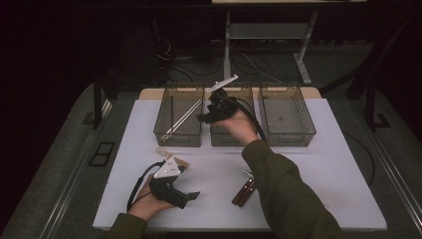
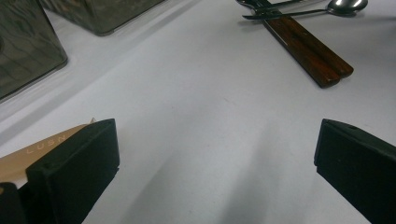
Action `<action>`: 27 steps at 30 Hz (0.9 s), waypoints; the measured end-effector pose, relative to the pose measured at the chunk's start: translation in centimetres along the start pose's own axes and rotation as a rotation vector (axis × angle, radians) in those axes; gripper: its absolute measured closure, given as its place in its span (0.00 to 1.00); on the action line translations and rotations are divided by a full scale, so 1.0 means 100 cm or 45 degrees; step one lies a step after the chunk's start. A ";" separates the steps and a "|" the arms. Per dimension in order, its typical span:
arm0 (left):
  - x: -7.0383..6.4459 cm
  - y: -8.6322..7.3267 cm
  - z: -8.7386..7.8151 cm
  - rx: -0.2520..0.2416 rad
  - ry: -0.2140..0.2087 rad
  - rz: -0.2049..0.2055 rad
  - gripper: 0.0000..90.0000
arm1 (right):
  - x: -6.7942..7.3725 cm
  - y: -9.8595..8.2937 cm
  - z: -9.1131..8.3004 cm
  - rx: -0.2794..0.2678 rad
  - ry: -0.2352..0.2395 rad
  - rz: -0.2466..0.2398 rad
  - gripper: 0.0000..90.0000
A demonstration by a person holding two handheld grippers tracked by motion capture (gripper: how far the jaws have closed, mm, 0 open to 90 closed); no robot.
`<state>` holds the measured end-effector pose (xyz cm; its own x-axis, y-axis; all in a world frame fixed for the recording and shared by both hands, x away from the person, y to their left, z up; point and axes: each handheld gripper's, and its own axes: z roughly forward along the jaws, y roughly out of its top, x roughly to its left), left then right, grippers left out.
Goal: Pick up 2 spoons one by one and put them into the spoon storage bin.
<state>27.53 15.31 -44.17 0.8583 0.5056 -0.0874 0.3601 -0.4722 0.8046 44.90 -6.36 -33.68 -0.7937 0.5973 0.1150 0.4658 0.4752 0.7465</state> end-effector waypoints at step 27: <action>0.002 -0.003 -0.002 -0.009 0.012 -0.017 0.00 | -0.014 -0.122 -0.111 -0.035 -0.020 -0.105 0.34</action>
<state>27.50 15.68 -44.25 0.8499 0.5186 -0.0929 0.3691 -0.4602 0.8075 36.02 -20.19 -35.67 -0.8228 0.5668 0.0422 0.3878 0.5056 0.7708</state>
